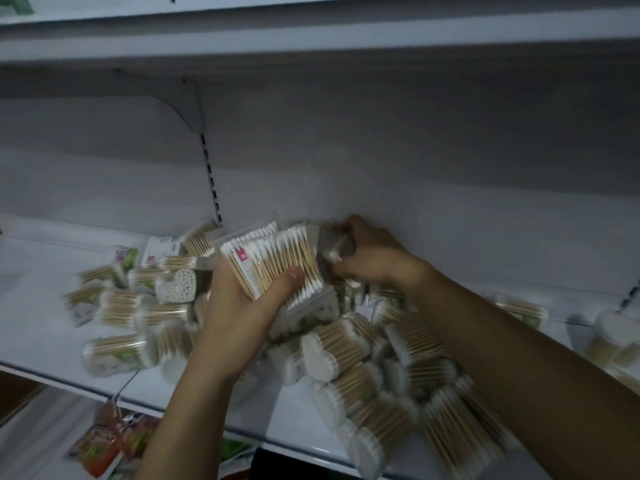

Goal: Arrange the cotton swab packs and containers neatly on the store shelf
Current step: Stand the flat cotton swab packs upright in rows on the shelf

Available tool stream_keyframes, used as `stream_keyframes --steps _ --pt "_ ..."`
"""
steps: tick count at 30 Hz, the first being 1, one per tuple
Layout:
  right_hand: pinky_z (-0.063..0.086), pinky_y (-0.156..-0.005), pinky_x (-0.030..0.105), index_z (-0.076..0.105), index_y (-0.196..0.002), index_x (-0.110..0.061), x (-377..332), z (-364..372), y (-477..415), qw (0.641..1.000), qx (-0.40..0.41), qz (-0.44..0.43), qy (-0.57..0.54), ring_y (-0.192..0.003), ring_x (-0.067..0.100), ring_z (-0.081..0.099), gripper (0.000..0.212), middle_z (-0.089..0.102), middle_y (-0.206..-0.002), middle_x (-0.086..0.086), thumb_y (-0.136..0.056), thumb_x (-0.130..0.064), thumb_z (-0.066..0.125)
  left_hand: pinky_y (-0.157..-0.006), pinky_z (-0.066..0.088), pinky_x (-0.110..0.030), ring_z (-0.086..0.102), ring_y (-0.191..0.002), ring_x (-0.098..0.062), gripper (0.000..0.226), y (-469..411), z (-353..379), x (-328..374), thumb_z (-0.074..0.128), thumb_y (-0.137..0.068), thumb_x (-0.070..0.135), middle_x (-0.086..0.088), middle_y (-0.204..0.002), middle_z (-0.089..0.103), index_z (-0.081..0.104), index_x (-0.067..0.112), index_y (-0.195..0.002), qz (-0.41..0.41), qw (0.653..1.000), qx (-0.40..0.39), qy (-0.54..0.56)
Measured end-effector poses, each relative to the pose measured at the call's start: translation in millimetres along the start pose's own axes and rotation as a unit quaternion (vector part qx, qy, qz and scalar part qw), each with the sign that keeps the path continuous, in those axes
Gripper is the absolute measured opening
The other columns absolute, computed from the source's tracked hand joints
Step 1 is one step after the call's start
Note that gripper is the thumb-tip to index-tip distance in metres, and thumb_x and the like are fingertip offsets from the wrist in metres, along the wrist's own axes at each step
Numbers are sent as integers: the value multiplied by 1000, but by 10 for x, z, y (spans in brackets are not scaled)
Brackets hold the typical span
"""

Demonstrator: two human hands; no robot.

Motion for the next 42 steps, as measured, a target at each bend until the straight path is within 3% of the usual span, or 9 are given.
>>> stream_keyframes --steps 5,11,14,19,24,29,33,36,42 --pt "44 -67 17 45 -132 -36 98 -507 382 985 109 3 -136 -88 8 63 80 63 -102 -9 -66 -44 89 -82 52 -13 71 -101 -4 26 37 69 109 74 -93 16 12 -107 75 66 24 -117 35 999 4 12" --pt "61 -73 29 51 -127 -34 316 -1076 1213 915 268 -23 -302 -93 10 68 73 65 -102 -7 -67 -33 93 -91 56 -25 70 -108 -9 61 77 456 343 73 -84 33 2 -118 72 53 10 -137 75 995 -5 73" --pt "61 -72 45 55 -108 -28 570 -1345 1671 885 349 -17 -307 -87 23 70 52 68 -95 2 -71 -32 91 -90 56 -27 71 -108 -12 56 144 795 521 74 -85 32 3 -116 73 56 10 -133 93 989 -34 114" --pt "59 -55 36 51 -110 -17 1163 -1609 2364 852 374 65 -360 -72 16 69 29 68 -89 10 -91 -17 74 -87 53 -19 70 -108 -8 60 383 1493 803 71 -79 40 10 -113 74 57 16 -131 87 964 -114 223" --pt "61 -64 33 51 -112 -18 1748 -1937 3243 834 433 151 -306 -81 18 74 31 71 -98 6 -91 -8 72 -83 56 -27 73 -95 -13 53 723 2104 959 75 -75 38 8 -96 75 64 11 -119 37 928 -155 337" --pt "61 -66 29 61 -121 -22 2113 -2344 3775 863 413 181 -229 -82 19 75 38 75 -98 4 -89 -6 74 -77 56 -19 74 -96 -7 59 1140 2750 1096 77 -68 42 13 -97 76 61 22 -121 -21 908 -200 367" --pt "56 -70 25 67 -108 -24 2500 -2696 3825 904 359 199 -116 -80 8 71 23 74 -96 -4 -89 -13 76 -81 58 -31 73 -98 -16 65 1322 3195 1090 77 -71 40 6 -100 73 57 11 -126 -70 899 -211 378" --pt "55 -73 30 65 -102 -29 2851 -2824 3639 930 297 216 -36 -85 13 69 26 73 -97 -6 -83 -19 80 -68 60 -38 72 -86 -21 58 1325 3461 994 77 -74 38 -1 -93 73 59 9 -121 -114 902 -198 367" --pt "45 -71 26 70 -113 -20 3119 -2744 2846 968 145 130 159 -89 18 61 31 70 -108 0 -84 -23 80 -84 56 -48 74 -94 -24 44 1208 3766 797 78 -74 38 -2 -102 76 65 23 -113 -137 926 -182 302"
Point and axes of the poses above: each hand's wrist, its own y-axis away from the middle knuckle, its own z-axis out of the palm, x = y × z, the point moved 10 cm from there along -y, towards the middle knuckle
